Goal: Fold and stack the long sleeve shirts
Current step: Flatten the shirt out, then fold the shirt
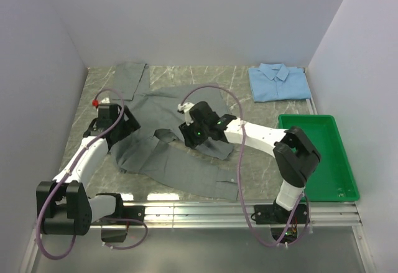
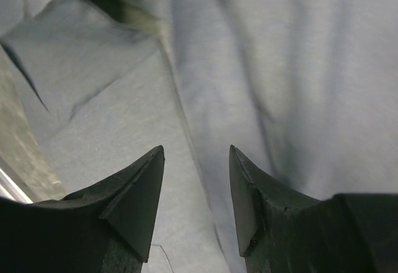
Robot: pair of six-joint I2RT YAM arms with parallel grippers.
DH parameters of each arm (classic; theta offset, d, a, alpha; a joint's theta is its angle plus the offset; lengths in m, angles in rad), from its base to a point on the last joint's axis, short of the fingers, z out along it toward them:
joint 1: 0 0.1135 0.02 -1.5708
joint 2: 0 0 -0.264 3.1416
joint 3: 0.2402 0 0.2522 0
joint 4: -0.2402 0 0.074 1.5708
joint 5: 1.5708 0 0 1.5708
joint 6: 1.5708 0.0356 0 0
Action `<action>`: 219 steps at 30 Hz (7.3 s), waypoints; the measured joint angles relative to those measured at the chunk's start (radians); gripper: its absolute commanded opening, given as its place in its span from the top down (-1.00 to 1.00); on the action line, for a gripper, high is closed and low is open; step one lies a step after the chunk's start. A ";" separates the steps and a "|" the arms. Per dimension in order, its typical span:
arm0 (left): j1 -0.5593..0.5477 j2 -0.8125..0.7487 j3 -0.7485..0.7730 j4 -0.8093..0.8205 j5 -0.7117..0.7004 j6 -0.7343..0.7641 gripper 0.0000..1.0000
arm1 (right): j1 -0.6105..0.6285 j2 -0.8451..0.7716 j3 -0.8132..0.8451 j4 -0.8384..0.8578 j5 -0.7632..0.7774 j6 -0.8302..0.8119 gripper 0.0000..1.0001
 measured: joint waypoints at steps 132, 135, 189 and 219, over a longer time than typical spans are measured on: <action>0.091 -0.100 -0.155 -0.109 -0.021 -0.089 -0.85 | 0.151 0.180 0.072 -0.274 0.209 0.008 -0.20; 0.091 -0.108 -0.147 -0.134 -0.048 -0.082 -0.85 | 0.151 0.164 0.056 -0.308 0.190 -0.010 -0.19; 0.155 0.290 0.154 -0.076 0.005 -0.101 -0.83 | -0.535 -0.078 -0.193 -0.108 0.042 0.388 -0.25; 0.179 -0.066 -0.238 -0.336 -0.192 -0.470 -0.40 | -0.537 -0.363 -0.455 -0.130 0.079 0.527 -0.48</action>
